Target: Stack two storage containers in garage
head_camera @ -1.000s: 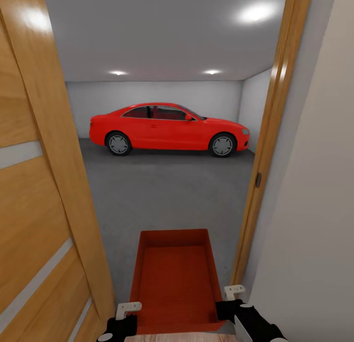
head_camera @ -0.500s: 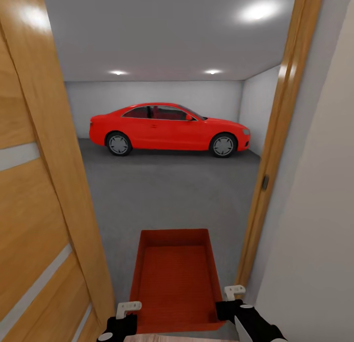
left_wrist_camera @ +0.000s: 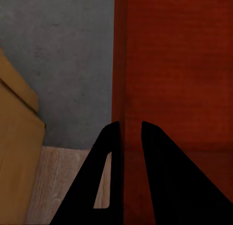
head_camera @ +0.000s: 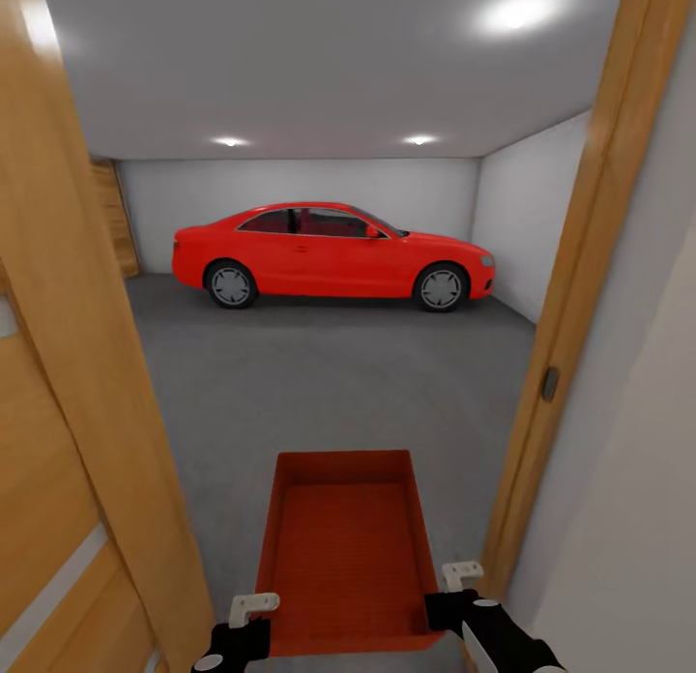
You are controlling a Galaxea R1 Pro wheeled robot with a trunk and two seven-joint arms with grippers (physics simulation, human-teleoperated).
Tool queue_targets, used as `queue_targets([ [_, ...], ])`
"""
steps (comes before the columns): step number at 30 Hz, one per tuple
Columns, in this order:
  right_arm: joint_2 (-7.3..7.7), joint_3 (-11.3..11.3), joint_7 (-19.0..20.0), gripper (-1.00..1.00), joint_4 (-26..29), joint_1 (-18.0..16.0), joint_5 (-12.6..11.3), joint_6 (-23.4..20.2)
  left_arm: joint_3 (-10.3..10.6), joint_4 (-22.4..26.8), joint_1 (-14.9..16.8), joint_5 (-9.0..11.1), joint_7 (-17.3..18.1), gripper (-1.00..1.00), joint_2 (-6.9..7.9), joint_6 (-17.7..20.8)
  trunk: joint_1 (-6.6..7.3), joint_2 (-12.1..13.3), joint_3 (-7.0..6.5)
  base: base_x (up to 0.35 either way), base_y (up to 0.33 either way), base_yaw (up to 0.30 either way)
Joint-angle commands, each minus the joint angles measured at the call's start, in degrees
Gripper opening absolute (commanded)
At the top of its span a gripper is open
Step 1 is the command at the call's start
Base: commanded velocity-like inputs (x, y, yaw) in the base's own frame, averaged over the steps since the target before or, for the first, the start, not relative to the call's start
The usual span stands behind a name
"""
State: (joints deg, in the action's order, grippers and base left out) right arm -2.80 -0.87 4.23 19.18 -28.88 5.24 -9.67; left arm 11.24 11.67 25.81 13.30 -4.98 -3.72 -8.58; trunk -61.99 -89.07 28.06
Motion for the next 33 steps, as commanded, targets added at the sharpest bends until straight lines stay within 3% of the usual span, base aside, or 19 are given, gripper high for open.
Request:
queue_targets([
  [1,0.86,0.4,0.7,-1.00,0.3,-0.1,-0.8,-0.3,0.5,-0.2,0.0,0.9,0.2,-1.00,1.26,-0.1,-0.03,0.0,0.06,0.311,0.000,0.000],
  [33,0.86,0.4,0.7,-1.00,0.3,-0.1,-0.8,-0.3,0.5,-0.2,0.0,0.9,0.2,-1.00,1.26,-0.1,-0.03,0.0,0.06,0.304,0.013,0.000],
])
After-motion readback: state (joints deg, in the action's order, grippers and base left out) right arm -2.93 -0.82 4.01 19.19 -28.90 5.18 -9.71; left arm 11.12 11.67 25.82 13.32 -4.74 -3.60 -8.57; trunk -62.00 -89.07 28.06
